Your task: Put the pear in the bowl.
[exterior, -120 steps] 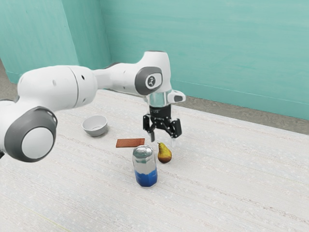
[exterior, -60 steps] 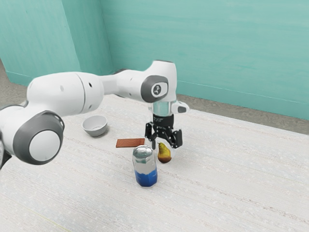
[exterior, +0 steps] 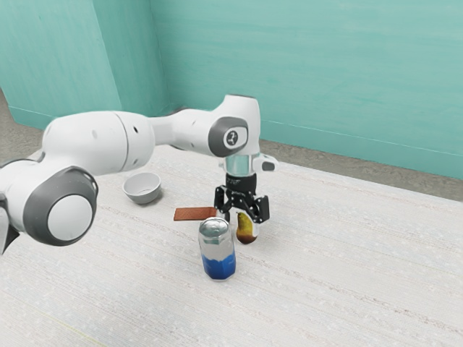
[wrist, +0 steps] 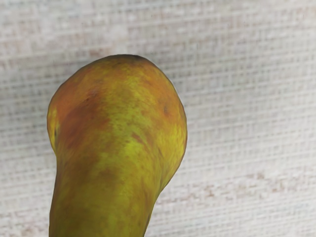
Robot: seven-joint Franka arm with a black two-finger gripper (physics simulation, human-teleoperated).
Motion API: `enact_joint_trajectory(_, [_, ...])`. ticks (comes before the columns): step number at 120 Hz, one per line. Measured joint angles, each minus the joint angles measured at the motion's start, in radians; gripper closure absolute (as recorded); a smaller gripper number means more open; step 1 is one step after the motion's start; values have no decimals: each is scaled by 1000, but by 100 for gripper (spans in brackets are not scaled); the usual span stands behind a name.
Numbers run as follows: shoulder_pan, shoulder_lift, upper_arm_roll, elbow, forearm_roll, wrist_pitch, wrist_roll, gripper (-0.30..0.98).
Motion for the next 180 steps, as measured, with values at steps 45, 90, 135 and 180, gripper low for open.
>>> enact_joint_trajectory(45, [11,66,0,86,14,24,9,0])
enact_joint_trajectory(90, [14,100,-7,98,18,41,21,0])
enact_joint_trajectory(135, [16,101,-4,93,15,60,23,22])
enact_joint_trajectory(180, [16,99,-4,92,18,64,22,38])
